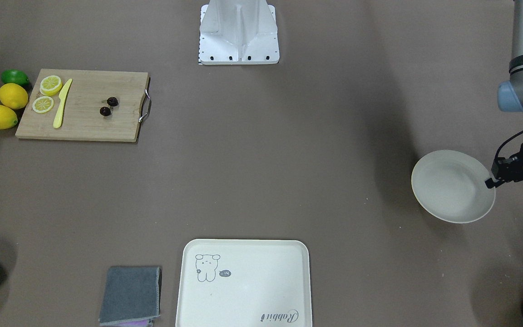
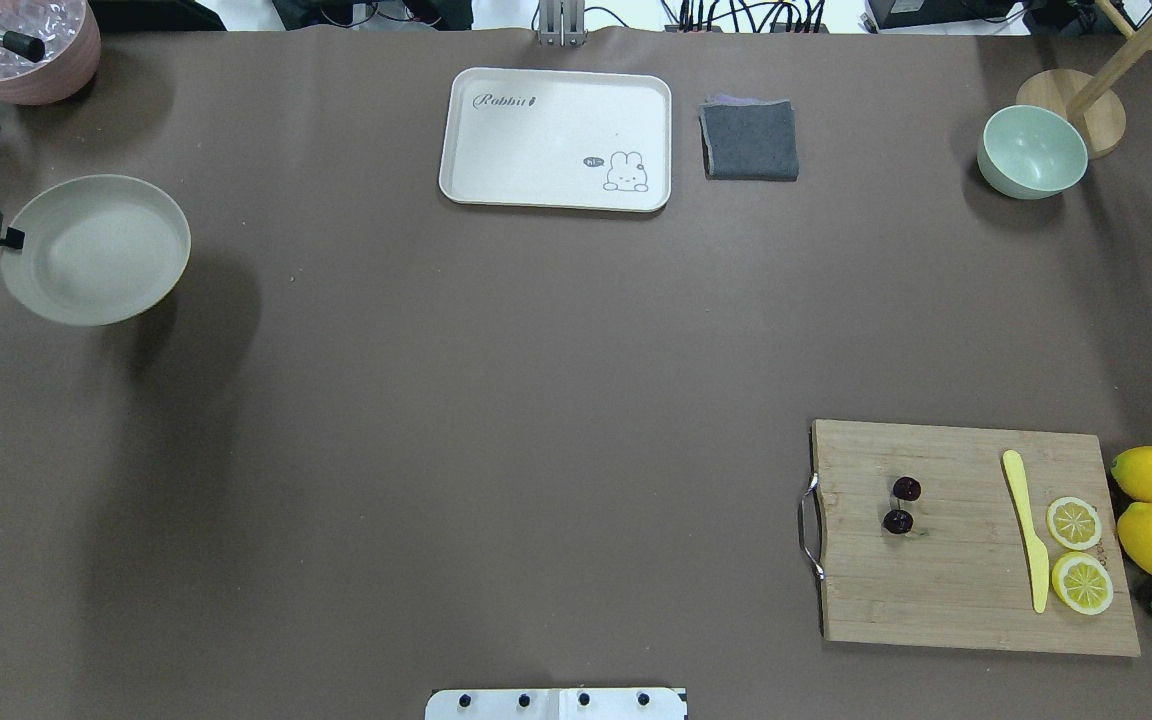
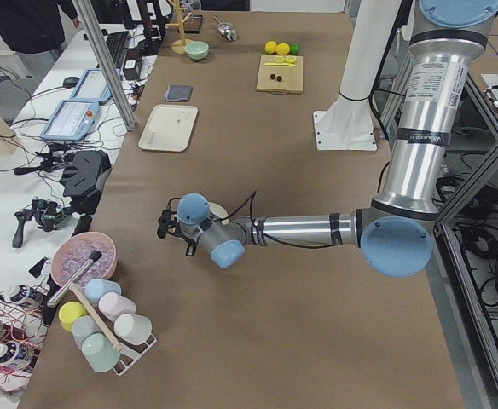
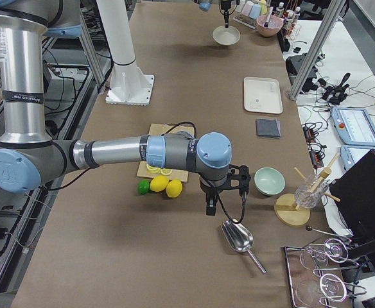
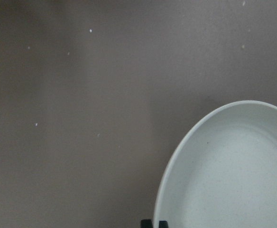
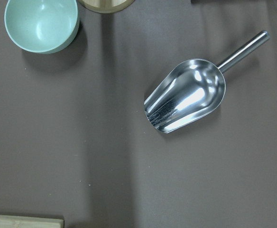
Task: Place red cherry on plate
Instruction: 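Grasp the rim of the pale green plate with the left gripper and lift it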
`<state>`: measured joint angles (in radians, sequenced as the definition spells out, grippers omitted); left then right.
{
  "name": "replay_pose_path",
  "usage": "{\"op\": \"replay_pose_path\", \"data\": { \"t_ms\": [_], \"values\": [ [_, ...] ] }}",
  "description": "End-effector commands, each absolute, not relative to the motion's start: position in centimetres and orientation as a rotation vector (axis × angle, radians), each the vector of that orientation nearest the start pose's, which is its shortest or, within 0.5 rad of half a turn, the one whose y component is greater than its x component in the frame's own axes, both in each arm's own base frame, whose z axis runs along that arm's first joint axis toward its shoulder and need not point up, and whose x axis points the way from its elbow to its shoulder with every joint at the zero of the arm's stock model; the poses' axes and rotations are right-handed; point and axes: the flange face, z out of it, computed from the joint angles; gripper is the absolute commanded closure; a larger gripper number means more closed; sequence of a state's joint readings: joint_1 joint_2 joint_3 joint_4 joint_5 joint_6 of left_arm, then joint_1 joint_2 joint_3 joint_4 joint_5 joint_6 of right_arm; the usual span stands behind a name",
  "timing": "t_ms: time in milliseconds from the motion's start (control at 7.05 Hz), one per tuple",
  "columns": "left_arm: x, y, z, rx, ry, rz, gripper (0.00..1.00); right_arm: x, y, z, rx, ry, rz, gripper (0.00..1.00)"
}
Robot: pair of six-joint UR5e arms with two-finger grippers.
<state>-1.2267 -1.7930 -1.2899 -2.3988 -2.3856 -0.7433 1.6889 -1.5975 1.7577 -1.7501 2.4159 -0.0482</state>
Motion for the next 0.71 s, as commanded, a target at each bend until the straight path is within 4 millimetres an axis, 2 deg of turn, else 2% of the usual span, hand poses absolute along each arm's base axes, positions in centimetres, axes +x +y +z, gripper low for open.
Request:
{"op": "replay_pose_path", "data": {
  "t_ms": [0, 142, 284, 567],
  "values": [
    [21.4, -61.4, 48.0, 0.152, 1.135, -0.150, 1.00, 11.4, -46.3, 59.4, 0.053, -0.852, 0.074, 0.00],
    [26.2, -61.0, 42.1, 0.151, 1.178, -0.201, 1.00, 11.4, -46.3, 59.6, 0.050, -0.852, 0.075, 0.00],
    [30.9, -59.2, 37.4, 0.140, 1.221, -0.217, 1.00, 11.4, -46.4, 59.7, 0.047, -0.851, 0.076, 0.00],
    [38.8, -53.0, 31.0, 0.147, 1.243, -0.249, 1.00, 11.4, -46.5, 59.6, 0.049, -0.850, 0.076, 0.00]
  ]
}}
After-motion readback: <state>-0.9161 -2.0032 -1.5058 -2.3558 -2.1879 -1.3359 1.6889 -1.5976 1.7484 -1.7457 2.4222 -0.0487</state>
